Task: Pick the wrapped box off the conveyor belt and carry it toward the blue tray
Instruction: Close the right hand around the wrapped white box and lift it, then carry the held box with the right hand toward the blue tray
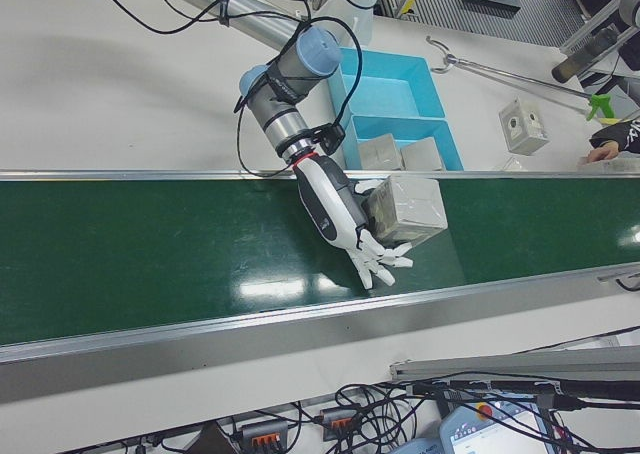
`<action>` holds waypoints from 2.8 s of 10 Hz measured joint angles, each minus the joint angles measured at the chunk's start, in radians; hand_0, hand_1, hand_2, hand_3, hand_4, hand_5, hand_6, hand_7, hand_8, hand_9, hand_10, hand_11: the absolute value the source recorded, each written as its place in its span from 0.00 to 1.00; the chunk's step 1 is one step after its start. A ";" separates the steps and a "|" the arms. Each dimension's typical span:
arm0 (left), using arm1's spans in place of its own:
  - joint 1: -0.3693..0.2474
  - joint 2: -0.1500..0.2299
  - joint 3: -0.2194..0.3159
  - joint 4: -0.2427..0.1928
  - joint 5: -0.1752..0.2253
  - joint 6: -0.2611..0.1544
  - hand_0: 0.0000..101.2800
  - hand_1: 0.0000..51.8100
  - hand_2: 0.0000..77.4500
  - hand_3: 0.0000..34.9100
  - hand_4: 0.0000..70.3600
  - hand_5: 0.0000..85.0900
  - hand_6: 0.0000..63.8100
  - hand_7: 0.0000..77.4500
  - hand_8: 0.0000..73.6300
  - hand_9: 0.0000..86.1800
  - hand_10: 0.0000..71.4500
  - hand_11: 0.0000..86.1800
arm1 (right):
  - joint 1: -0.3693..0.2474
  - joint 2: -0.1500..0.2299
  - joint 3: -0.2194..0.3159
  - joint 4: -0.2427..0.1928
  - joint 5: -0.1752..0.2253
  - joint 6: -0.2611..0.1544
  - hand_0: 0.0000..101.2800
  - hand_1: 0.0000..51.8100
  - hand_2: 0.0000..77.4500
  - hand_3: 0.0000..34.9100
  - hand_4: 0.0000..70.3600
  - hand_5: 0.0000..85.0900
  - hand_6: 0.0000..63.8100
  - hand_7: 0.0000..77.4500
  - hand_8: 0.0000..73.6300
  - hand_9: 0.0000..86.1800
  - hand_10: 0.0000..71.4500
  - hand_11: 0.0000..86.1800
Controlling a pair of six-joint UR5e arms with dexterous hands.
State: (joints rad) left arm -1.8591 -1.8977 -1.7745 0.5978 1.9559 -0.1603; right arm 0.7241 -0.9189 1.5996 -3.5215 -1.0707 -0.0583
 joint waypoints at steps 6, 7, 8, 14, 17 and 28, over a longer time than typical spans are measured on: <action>0.000 0.000 0.000 0.000 0.000 0.000 0.00 0.00 0.01 0.00 0.00 0.01 0.01 0.01 0.01 0.00 0.00 0.01 | 0.025 0.071 0.059 -0.086 -0.043 0.002 0.62 0.40 0.42 0.00 0.35 0.73 0.56 0.46 0.53 0.47 0.37 0.34; 0.000 0.000 0.000 0.000 0.000 0.000 0.00 0.00 0.01 0.00 0.00 0.01 0.01 0.01 0.01 0.00 0.01 0.01 | 0.030 0.105 0.078 -0.123 -0.076 0.003 0.62 0.40 0.42 0.00 0.35 0.73 0.56 0.46 0.53 0.47 0.37 0.34; 0.000 0.000 0.000 0.000 0.000 0.000 0.00 0.00 0.01 0.00 0.00 0.01 0.01 0.01 0.01 0.00 0.01 0.01 | 0.033 0.138 0.090 -0.154 -0.107 0.004 0.62 0.40 0.42 0.00 0.43 0.88 0.65 0.51 0.61 0.49 0.45 0.41; 0.000 0.000 0.000 0.000 0.000 0.000 0.00 0.00 0.01 0.00 0.00 0.01 0.01 0.00 0.01 0.00 0.00 0.01 | 0.019 0.235 0.113 -0.194 -0.173 0.028 0.62 0.04 0.41 0.00 0.47 0.82 0.73 0.51 0.70 0.49 0.54 0.46; 0.000 0.000 0.000 0.000 0.000 0.000 0.00 0.00 0.01 0.00 0.00 0.01 0.01 0.00 0.01 0.00 0.01 0.01 | -0.013 0.272 0.130 -0.230 -0.180 0.037 0.64 0.04 0.41 0.00 0.46 0.82 0.73 0.51 0.70 0.49 0.54 0.46; 0.000 0.000 0.000 0.000 0.000 0.000 0.00 0.00 0.01 0.00 0.00 0.01 0.01 0.01 0.01 0.01 0.01 0.01 | -0.218 0.289 0.247 -0.341 -0.171 0.041 0.62 0.03 0.42 0.01 0.43 0.83 0.75 0.51 0.73 0.49 0.55 0.47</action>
State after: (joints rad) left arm -1.8592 -1.8977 -1.7745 0.5978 1.9559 -0.1603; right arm 0.5062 -0.6297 1.8467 -3.8620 -1.2412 -0.0170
